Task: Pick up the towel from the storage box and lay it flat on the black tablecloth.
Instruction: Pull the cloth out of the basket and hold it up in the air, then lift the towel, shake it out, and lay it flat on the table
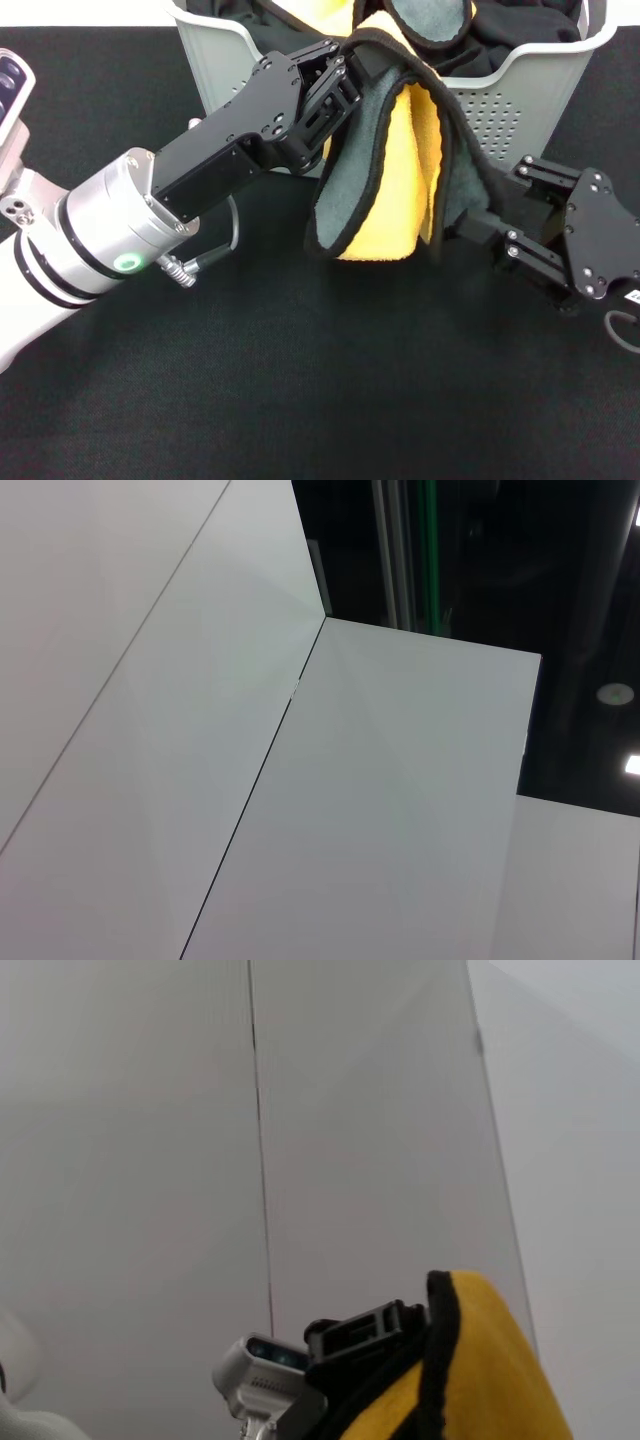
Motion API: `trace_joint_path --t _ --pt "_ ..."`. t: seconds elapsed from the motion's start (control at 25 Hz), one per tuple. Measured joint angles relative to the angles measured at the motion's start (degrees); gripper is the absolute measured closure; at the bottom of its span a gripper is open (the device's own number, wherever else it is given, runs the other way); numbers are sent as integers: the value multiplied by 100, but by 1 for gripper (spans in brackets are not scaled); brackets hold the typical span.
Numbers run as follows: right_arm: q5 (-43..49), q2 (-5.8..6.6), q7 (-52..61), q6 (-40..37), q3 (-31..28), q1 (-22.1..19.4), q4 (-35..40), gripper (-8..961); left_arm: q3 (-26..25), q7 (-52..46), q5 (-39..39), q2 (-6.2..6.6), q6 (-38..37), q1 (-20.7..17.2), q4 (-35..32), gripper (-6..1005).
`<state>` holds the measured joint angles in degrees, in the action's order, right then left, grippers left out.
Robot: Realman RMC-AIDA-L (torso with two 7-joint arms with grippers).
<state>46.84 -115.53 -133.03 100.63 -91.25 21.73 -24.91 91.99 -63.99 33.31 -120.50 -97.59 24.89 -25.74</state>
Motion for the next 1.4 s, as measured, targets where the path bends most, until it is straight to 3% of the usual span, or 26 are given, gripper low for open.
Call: trace_joint_path --t 0.52,0.76,1.0,1.4 --pt "-166 5 -273 51 65 -6 41 716 3 1 4 0 -14 0 82 990" --pt "-167 4 -422 56 65 -15 56 921 3 1 9 0 -15 -2 109 990" --pt "-186 22 -430 192 2 18 -174 930 3 39 68 11 -14 -3 281 990" --pt "-138 263 663 336 -930 275 -1711 938 23 604 639 39 -17 -208 909 988"
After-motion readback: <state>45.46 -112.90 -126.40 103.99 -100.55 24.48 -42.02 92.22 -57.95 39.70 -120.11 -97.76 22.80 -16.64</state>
